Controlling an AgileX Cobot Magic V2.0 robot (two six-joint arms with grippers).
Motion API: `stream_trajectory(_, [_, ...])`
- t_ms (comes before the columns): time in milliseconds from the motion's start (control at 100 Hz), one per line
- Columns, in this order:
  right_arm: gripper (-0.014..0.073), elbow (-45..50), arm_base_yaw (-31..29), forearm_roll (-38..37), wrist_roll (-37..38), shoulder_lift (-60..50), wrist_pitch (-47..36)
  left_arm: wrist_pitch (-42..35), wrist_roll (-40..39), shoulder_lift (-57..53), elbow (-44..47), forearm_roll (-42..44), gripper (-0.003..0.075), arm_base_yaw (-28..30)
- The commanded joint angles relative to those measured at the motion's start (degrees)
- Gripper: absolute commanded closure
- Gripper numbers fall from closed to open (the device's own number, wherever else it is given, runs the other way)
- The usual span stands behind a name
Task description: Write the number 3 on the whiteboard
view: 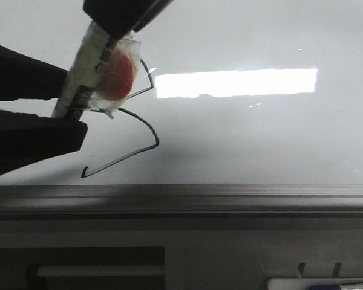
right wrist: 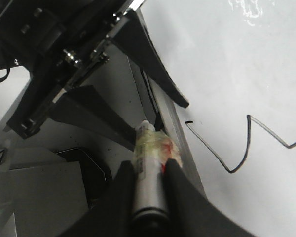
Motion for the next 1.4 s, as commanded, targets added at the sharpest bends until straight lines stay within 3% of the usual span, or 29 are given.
stream_trajectory(0, [0.0655, -1.98, 0.40, 0.27, -0.53, -1.67, -3.71, -5.08, 0.00, -0.31, -1.84, -1.29, 0.0454, -0.56])
stream_trajectory(190, [0.0655, -1.98, 0.40, 0.27, -0.53, -1.67, -3.74, -5.17, 0.00, -0.31, -1.84, -1.29, 0.0739, -0.56])
stream_trajectory(610, [0.0645, -1.98, 0.40, 1.03, -0.53, -1.67, -4.96, -5.17, 0.00, -0.31, -1.84, -1.29, 0.0741, -0.56])
stream_trajectory(680, [0.0563, -1.98, 0.40, 1.16, -0.53, -1.67, -4.96, -5.17, 0.00, -0.31, -1.84, -1.39, 0.0741, -0.56])
stream_trajectory(720, [0.0472, -1.98, 0.27, 1.16, -0.53, -1.67, -5.00, -5.17, -0.55, -0.31, -1.84, -1.52, 0.0741, -0.56])
stream_trajectory(820, [0.0166, -1.98, 0.26, 0.69, -0.53, -1.67, -6.29, -5.17, -2.06, -0.31, -1.84, -3.01, 0.0741, -0.56])
stream_trajectory(830, [0.0100, -1.98, 0.26, 0.56, -0.53, -1.67, -6.70, -5.17, -2.37, -0.31, -1.84, -3.62, 0.0741, -0.56])
stream_trajectory(900, [-0.0059, -1.98, 0.26, -0.23, -0.53, -1.67, -8.57, -5.17, -3.27, -0.31, -1.84, -5.87, 0.0741, -0.56])
stream_trajectory(980, [-0.0066, -1.98, 0.26, -0.86, -0.53, -1.67, -11.22, -5.04, -3.27, -0.31, -1.84, -8.26, 0.0741, -0.56])
stream_trajectory(1110, [-0.0035, -1.98, 0.26, -1.19, -0.53, -1.92, -17.06, -3.47, -3.27, -0.31, -1.72, -18.83, 0.0741, -0.56])
stream_trajectory(1280, [-0.0035, -2.38, 0.26, -1.73, -0.53, -2.12, -18.94, 3.71, -3.40, -0.31, -1.72, -50.20, 0.0741, -0.56])
stream_trajectory(1390, [-0.0035, -2.38, 0.26, -1.73, -0.53, -2.12, -18.83, 9.48, -3.60, -0.31, -1.72, -53.77, 0.0741, -0.56])
